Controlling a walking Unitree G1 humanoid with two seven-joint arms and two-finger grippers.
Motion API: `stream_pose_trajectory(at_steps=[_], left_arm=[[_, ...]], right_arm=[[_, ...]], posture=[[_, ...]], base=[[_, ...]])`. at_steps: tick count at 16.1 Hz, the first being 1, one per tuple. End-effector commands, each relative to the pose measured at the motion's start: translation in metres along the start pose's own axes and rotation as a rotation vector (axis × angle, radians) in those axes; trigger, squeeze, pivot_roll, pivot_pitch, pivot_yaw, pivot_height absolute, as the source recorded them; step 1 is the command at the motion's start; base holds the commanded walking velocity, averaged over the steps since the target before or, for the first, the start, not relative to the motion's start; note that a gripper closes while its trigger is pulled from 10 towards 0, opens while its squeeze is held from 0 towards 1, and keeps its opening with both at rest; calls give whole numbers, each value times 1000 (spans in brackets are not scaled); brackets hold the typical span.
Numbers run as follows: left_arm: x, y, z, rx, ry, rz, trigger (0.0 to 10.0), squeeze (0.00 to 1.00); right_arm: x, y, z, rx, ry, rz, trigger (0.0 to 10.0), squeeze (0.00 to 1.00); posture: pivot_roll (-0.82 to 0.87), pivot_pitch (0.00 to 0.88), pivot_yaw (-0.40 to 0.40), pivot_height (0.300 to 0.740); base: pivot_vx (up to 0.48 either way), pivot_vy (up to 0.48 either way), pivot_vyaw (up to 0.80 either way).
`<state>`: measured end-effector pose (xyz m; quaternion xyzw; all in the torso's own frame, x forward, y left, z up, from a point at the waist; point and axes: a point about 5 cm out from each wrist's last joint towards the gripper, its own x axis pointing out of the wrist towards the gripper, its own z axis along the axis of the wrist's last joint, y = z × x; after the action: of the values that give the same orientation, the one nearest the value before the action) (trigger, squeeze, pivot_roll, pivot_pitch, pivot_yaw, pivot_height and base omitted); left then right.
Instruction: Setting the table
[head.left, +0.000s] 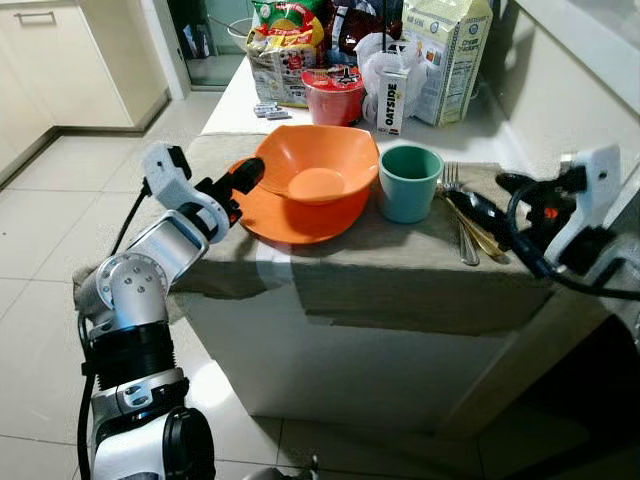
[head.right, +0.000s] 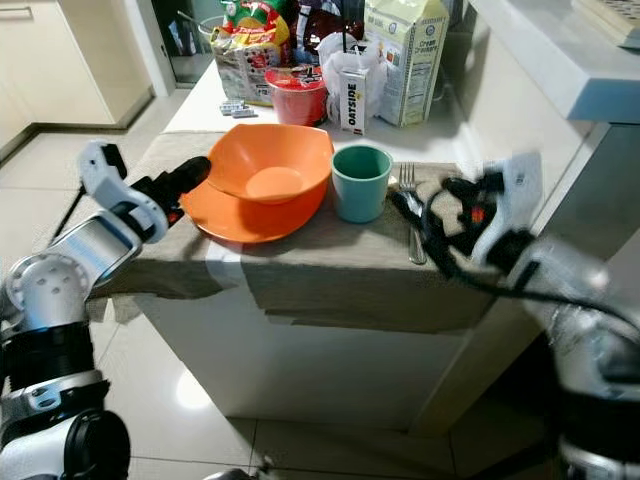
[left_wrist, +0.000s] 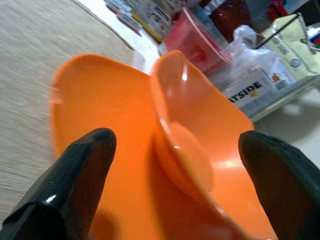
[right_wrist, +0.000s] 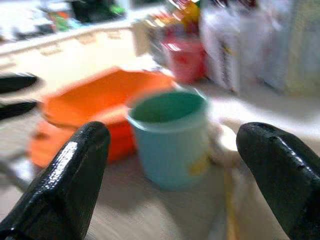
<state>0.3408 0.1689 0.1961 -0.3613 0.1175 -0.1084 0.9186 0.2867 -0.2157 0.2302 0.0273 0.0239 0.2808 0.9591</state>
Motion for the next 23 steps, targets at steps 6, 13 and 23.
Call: stream_pose_trajectory(at_steps=[6, 13, 23], left_arm=[[8, -7, -12, -68, 57, 1, 10000, 0], [8, -8, -14, -74, 57, 23, 10000, 0], [11, -13, -19, -87, 65, 11, 10000, 0]], right_arm=[[-7, 16, 10, -39, 63, 191, 10000, 0], [6, 19, -28, -279, 19, 29, 10000, 0], [-13, 21, -71, -369, -42, 60, 10000, 0]], posture=[[-220, 0, 81, 740], [-203, 0, 74, 740], [-203, 0, 66, 740]], base=[[0, 0, 0], [0, 0, 0], [0, 0, 0]])
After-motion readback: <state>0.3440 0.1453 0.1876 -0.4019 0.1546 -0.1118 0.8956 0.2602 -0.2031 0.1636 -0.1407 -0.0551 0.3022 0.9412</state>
